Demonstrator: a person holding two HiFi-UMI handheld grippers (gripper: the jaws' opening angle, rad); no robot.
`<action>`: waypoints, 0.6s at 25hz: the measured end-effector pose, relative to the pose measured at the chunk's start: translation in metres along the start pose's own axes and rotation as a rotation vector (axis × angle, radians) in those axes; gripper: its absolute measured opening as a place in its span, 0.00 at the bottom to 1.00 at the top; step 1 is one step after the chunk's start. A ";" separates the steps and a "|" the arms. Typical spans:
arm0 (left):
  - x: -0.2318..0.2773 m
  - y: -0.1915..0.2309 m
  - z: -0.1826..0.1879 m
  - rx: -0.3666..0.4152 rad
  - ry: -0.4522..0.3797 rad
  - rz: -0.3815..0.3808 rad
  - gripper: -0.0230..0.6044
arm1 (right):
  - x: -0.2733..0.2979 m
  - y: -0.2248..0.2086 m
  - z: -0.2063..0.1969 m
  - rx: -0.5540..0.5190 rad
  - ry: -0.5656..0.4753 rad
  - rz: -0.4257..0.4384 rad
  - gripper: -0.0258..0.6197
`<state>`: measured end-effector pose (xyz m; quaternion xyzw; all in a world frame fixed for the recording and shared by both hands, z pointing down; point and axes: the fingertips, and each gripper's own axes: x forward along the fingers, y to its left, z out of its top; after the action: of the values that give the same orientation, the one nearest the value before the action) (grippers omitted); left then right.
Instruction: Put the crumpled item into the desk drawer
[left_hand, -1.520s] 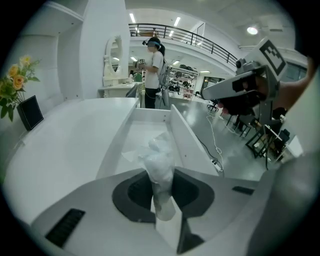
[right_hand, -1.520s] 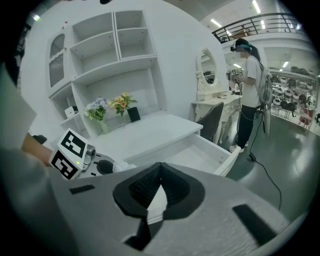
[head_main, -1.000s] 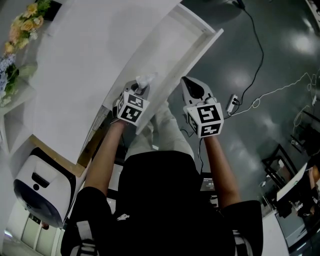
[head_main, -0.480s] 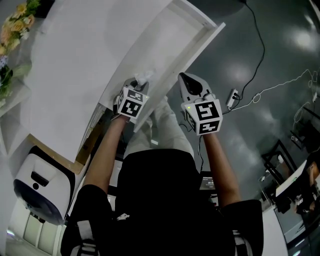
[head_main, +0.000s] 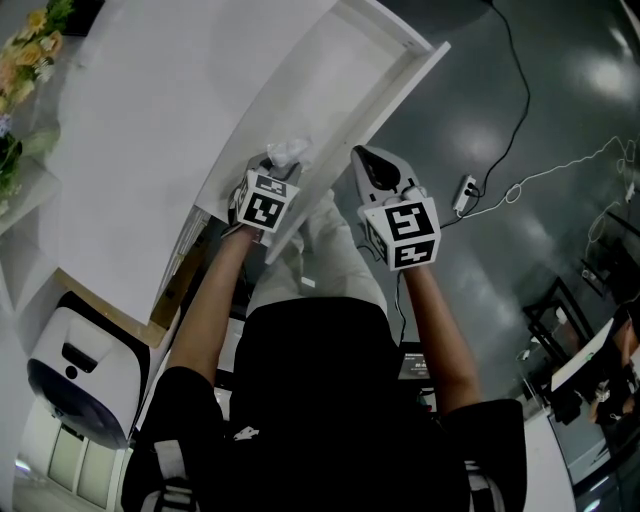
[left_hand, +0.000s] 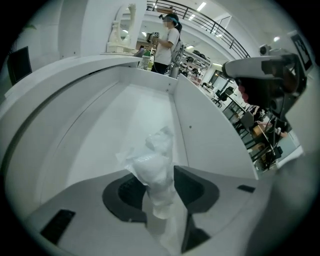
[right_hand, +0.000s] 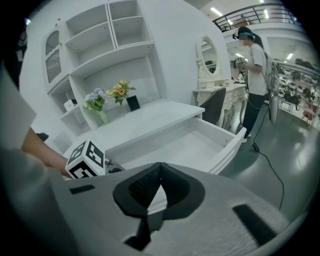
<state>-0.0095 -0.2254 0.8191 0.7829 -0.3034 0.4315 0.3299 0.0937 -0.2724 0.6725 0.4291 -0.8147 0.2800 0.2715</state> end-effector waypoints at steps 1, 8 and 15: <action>0.001 0.000 -0.001 -0.007 0.000 -0.005 0.28 | 0.000 0.000 -0.001 0.001 0.001 0.000 0.03; 0.008 0.003 -0.011 -0.031 0.031 0.012 0.49 | 0.002 -0.002 -0.003 0.003 0.008 0.004 0.03; 0.008 0.013 -0.014 -0.026 0.038 0.072 0.59 | 0.006 -0.001 -0.004 0.002 0.012 0.008 0.03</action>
<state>-0.0218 -0.2238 0.8354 0.7590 -0.3304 0.4539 0.3299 0.0929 -0.2734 0.6794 0.4247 -0.8144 0.2845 0.2746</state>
